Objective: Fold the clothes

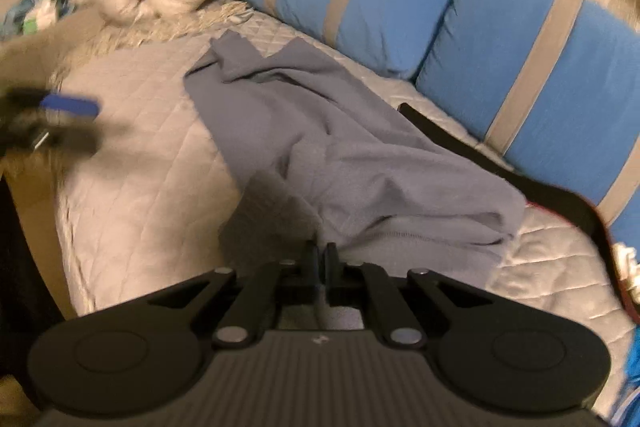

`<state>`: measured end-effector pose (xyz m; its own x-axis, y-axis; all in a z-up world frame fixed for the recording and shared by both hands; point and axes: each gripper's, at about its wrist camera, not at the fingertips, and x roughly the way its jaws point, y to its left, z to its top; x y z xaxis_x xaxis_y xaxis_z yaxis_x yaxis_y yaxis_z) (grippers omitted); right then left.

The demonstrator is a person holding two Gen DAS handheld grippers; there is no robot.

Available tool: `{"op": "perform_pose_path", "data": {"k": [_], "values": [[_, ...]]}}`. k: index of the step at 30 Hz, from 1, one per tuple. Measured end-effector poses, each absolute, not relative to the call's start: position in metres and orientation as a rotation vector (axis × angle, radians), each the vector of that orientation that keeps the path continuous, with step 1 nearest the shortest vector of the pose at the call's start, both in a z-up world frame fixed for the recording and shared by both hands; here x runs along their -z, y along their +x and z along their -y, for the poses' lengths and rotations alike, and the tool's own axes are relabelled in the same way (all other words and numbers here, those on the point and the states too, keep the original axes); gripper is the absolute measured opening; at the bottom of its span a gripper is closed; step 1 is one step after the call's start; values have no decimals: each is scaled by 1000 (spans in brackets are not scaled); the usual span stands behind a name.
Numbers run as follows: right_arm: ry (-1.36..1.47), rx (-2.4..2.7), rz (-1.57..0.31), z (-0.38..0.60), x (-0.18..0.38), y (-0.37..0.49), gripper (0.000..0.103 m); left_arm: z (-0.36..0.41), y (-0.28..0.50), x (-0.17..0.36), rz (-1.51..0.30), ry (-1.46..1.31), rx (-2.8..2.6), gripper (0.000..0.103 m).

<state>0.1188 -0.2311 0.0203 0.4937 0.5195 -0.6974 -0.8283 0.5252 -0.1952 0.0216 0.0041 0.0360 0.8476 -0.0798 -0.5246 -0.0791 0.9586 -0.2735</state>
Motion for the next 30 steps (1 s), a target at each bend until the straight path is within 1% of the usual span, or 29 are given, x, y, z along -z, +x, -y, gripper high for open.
{"op": "perform_pose_path", "data": {"k": [4, 9, 10, 11, 13, 14, 15, 17, 18, 22, 30], "values": [[-715, -896, -540, 238, -13, 68, 3, -8, 24, -30, -566, -303, 4, 103], [-897, -939, -521, 244, -1, 30, 3, -12, 26, -22, -573, -317, 8, 103], [-917, -944, -528, 244, 2, 25, 10, -13, 27, -20, -574, -320, 9, 103], [-946, -929, -528, 244, 6, 20, 22, -14, 27, -18, -575, -323, 10, 103], [-1008, -895, -497, 244, 15, 8, 32, -15, 30, -15, -584, -325, 9, 103], [-1021, -886, -473, 244, 17, 4, 39, -15, 32, -14, -589, -325, 9, 103], [-1028, -875, -448, 244, 19, 1, 43, -15, 33, -12, -595, -322, 6, 103], [-1042, -846, -374, 240, 21, -7, 64, -14, 36, -10, -608, -314, 0, 103], [-1052, -834, -335, 238, 22, -11, 67, -13, 37, -9, -614, -311, -3, 103], [-1129, -790, -213, 218, 24, -15, 72, -12, 37, -10, -612, -306, 3, 103], [-1345, -726, -74, 179, 56, -8, 69, -13, 38, -12, -644, -349, -14, 103]]}}
